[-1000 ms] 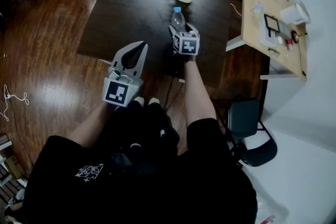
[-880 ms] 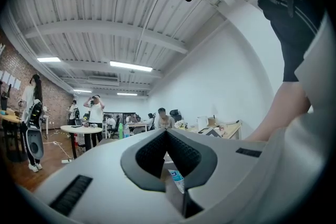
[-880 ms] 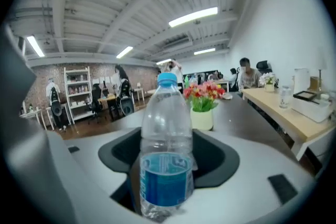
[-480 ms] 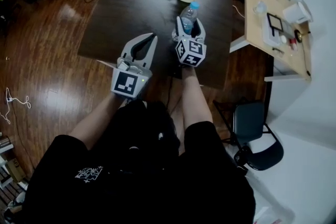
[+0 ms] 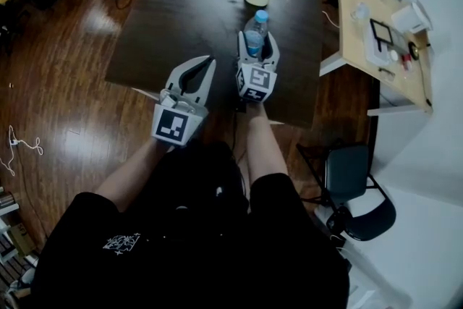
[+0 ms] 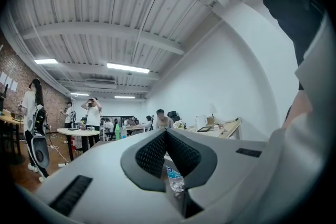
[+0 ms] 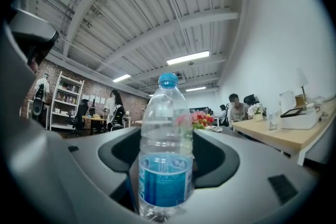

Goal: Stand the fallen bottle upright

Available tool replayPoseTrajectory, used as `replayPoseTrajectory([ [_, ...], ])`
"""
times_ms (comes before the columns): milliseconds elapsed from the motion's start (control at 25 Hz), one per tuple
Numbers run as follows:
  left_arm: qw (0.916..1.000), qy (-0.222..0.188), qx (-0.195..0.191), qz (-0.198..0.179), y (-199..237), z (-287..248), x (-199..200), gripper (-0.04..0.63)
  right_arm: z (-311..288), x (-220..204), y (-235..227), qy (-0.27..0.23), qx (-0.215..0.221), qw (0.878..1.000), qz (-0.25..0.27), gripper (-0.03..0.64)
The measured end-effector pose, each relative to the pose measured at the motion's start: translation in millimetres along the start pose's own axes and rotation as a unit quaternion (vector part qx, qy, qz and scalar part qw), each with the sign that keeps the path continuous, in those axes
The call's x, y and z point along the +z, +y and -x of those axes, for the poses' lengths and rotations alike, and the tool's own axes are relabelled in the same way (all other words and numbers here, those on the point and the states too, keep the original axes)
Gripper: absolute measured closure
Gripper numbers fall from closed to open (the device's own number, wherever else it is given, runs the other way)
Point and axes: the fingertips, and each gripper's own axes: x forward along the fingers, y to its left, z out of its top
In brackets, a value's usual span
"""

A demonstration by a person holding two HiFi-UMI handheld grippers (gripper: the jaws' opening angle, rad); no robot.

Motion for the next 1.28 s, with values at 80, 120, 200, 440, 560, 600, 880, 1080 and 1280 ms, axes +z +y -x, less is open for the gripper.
replayPoseTrajectory([
  [80,1.0000,-0.001,0.000,0.000,0.3,1.5,-1.8,0.600,2.6,-7.1,0.6,0.005,-0.002,1.000,0.001,0.282],
  [120,1.0000,0.000,0.001,0.001,0.8,2.5,-2.6,0.599,3.9,-10.6,2.1,0.008,-0.001,1.000,0.002,0.282],
  [200,1.0000,0.000,0.002,0.002,1.9,3.9,-3.2,0.600,7.4,-12.7,6.8,0.013,0.001,1.000,0.003,0.282],
  [440,1.0000,0.001,-0.004,0.005,-0.8,5.0,-3.7,0.599,19.8,-16.0,10.7,-0.005,-0.002,1.000,0.018,0.278],
  [560,1.0000,0.001,-0.007,0.002,-2.8,5.9,-5.1,0.598,24.7,-15.5,12.3,-0.003,-0.001,1.000,0.020,0.275],
  [600,1.0000,0.001,-0.008,0.002,-3.6,6.8,-4.6,0.599,26.5,-15.6,12.2,0.000,-0.001,1.000,0.021,0.275],
  [880,0.9998,0.014,-0.012,0.005,-7.6,11.4,19.0,0.598,44.4,-6.5,14.2,0.029,-0.002,1.000,0.008,0.255],
  [1080,0.9998,0.014,-0.008,0.015,-4.6,13.7,43.4,0.598,73.5,37.9,17.9,0.014,0.005,1.000,-0.010,0.256],
  [1280,0.9997,0.007,-0.017,0.014,-14.7,14.4,74.3,0.598,116.7,110.2,35.8,-0.009,0.025,1.000,-0.012,0.347],
])
